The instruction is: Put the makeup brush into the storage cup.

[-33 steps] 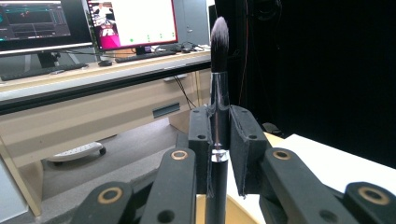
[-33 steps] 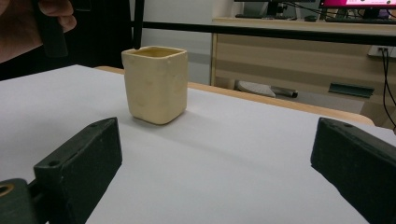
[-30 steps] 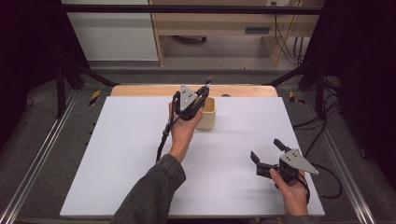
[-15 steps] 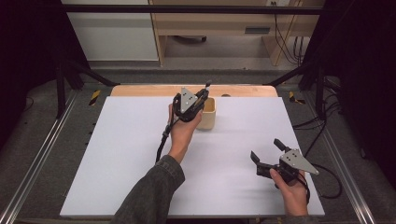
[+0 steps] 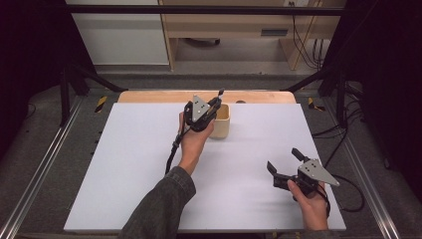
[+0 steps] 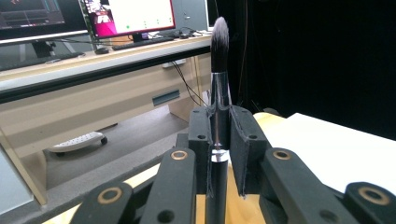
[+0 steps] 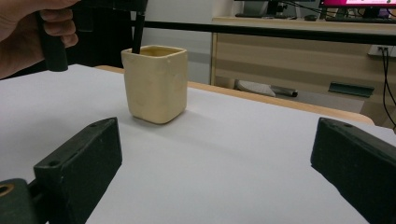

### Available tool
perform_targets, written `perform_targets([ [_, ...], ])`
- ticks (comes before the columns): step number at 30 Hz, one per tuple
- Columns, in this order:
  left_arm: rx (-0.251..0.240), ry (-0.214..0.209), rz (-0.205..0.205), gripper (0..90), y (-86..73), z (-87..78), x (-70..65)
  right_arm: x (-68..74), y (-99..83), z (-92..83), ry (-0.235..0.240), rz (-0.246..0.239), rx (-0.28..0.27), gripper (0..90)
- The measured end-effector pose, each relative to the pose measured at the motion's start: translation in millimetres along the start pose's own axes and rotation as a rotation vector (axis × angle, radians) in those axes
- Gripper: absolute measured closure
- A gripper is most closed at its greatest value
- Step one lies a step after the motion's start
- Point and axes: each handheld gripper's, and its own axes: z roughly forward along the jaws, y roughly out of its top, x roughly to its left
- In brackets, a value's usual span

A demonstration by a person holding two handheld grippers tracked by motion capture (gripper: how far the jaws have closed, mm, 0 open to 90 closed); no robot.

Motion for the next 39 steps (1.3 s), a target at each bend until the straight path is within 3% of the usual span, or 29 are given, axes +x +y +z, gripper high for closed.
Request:
perform_targets([
  [6,0.009,-0.002,0.013,79.1,-3.2,-1.2,-2.9,-0.2,-0.1,-0.1,-0.002,-0.002,0.002,2.4],
  [19,0.020,-0.021,-0.009,74.3,-10.7,-10.4,-7.1,1.4,0.2,0.0,-0.003,0.000,0.004,2.4],
  [33,0.025,-0.039,0.042,60.0,-0.5,-25.4,-12.7,1.7,1.0,-0.3,-0.004,-0.006,0.001,2.4],
  [39,0.029,-0.052,0.037,49.5,1.6,-31.2,-13.0,2.2,1.2,0.1,-0.004,-0.007,0.001,2.4],
])
